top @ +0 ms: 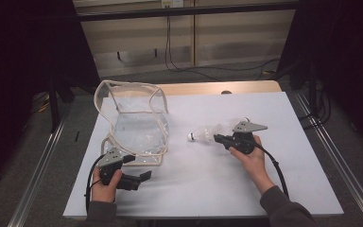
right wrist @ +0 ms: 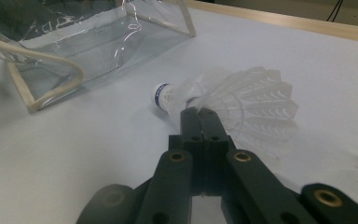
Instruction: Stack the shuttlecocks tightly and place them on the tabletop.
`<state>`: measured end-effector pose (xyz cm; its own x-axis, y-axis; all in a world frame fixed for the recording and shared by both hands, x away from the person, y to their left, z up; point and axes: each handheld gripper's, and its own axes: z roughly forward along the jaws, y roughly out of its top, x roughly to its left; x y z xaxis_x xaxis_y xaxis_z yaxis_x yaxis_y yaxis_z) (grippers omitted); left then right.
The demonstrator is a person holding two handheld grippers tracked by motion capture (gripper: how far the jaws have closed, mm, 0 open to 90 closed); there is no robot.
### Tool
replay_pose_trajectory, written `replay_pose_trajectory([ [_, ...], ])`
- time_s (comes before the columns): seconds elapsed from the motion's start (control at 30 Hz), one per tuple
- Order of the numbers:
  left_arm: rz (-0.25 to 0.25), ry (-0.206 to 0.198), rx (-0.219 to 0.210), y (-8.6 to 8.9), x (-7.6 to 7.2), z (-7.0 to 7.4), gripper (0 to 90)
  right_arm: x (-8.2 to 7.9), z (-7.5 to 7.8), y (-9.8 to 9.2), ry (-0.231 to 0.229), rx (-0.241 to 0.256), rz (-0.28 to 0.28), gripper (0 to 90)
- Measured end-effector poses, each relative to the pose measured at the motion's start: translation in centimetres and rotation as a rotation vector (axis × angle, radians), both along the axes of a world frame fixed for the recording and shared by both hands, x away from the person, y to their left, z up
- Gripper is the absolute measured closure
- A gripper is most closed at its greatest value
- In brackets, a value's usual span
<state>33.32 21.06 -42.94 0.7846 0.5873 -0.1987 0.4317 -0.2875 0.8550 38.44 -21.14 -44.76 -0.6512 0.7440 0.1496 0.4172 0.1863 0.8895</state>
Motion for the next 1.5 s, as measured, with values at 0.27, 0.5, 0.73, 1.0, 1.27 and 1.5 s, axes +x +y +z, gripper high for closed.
replay_pose_trajectory([
  [0.27, -0.002, 0.002, -0.001, -0.1, 0.0, 0.0, 3.5, 0.0, -0.1, 0.1, 0.005, 0.002, 0.004, 90.0],
  [0.5, -0.002, 0.002, -0.002, 0.0, 0.0, 0.0, 3.5, 0.1, -0.4, 0.2, 0.036, -0.008, 0.009, 90.0],
  [0.73, -0.002, 0.001, -0.001, 0.0, 0.0, 0.0, 3.5, 0.2, -0.6, -0.1, 0.071, -0.012, -0.014, 88.4],
  [1.0, -0.002, -0.001, 0.000, 0.0, 0.0, 0.0, 3.5, 0.2, -0.9, -0.3, 0.112, -0.049, -0.018, 83.0],
  [1.27, -0.002, -0.002, 0.004, 0.0, 0.0, 0.0, 3.5, 0.2, -1.1, -0.2, 0.112, -0.065, -0.012, 86.5],
  [1.5, 0.000, -0.001, 0.003, -0.1, 0.0, 0.0, 3.5, 0.2, -0.9, -0.1, 0.110, -0.030, 0.045, 90.0],
])
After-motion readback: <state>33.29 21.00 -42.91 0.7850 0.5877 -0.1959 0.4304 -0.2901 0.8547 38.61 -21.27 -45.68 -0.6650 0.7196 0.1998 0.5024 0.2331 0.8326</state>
